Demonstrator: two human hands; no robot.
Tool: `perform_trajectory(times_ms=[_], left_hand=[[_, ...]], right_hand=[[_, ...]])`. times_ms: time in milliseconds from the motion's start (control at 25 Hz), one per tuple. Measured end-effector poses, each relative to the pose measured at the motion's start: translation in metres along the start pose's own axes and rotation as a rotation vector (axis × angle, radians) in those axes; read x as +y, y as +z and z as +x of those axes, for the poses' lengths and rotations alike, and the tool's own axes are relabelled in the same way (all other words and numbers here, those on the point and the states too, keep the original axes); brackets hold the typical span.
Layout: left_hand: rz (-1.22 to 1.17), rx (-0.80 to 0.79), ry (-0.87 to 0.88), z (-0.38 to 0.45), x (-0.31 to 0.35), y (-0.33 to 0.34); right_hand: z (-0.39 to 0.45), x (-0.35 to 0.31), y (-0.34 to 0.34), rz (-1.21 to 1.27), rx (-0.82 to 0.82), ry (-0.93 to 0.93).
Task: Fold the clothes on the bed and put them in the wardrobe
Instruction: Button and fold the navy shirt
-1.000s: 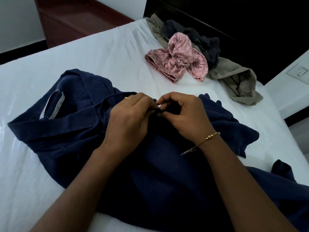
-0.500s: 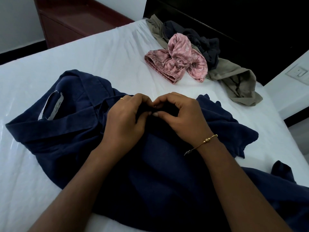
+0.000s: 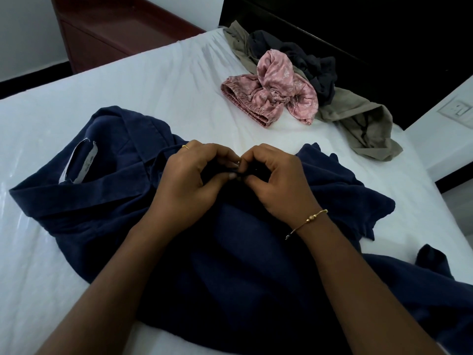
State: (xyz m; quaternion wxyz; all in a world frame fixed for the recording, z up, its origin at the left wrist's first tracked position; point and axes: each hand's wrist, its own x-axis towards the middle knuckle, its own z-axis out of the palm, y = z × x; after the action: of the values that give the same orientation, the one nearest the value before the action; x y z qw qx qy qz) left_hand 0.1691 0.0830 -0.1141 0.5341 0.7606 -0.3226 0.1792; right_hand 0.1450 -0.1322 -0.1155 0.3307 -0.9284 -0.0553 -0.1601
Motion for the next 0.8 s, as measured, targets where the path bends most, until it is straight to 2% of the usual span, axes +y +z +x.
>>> perform_trajectory(times_ms=[240,400,600,720,800], left_hand=[[0.181,-0.04,0.054,0.002,-0.006,-0.004],[0.229,0.075,0.048,-0.002,0.004,0.0],[0.283,0.19,0.035,-0.003,0.008,0.003],[0.034,0.118,-0.083,-0.001,0.013,-0.001],[-0.264,0.043,-0.249,0.002,0.019,-0.007]], right_hand=[[-0.004,0.002,0.009,-0.004,0.086,-0.057],[-0.003,-0.007,0.014,-0.039,0.137,-0.091],[-0.009,-0.02,0.025,-0.194,0.22,-0.285],[-0.014,-0.025,0.028,-0.277,0.269,-0.381],[-0.017,-0.029,0.027,-0.323,0.312,-0.379]])
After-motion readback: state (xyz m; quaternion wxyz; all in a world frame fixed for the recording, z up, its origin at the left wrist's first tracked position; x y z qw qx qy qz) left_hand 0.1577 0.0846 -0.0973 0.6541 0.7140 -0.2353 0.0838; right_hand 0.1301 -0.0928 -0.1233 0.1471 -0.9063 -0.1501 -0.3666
